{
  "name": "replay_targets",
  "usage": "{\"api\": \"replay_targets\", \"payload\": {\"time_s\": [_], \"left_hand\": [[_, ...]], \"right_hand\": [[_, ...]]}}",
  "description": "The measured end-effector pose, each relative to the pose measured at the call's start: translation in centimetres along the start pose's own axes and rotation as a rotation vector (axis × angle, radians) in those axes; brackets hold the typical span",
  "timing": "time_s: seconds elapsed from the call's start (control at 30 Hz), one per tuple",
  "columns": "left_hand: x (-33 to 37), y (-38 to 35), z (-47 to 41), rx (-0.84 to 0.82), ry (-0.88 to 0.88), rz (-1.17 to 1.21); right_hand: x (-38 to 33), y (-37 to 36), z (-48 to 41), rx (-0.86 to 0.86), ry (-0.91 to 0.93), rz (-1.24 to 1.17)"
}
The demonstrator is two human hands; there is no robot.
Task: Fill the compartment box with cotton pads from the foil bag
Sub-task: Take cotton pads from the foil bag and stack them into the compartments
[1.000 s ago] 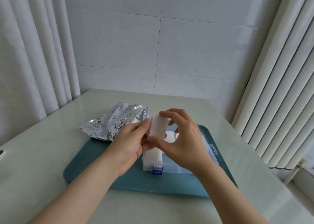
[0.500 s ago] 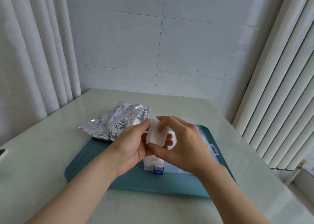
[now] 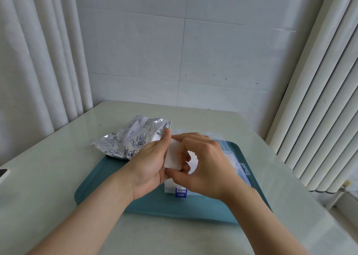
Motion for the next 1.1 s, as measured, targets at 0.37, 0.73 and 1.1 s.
{"api": "replay_targets", "payload": {"time_s": [0.37, 0.73, 1.1], "left_hand": [[0.2, -0.6, 0.4, -0.002, -0.16, -0.242], [0.4, 1.4, 0.0, 0.367, -0.468, -0.821], [-2.0, 1.2, -0.7, 0.062, -0.534, -1.327]], "right_hand": [[0.7, 0.2, 0.4, 0.032, -0.401, -0.258], [3.8, 2.9, 0.7, 0.113, -0.853, -0.511], [4.2, 2.4, 1.8, -0.162, -0.996, -0.08]]}}
Point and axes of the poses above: each hand's wrist, its own z-axis away from the middle knuckle, its own y-axis out of the back of the hand, x = y × z, the point moved 3 cm from there along -z, towards the middle knuckle, and after that the axes turned 1 degree about y, right-handed, at the moved point
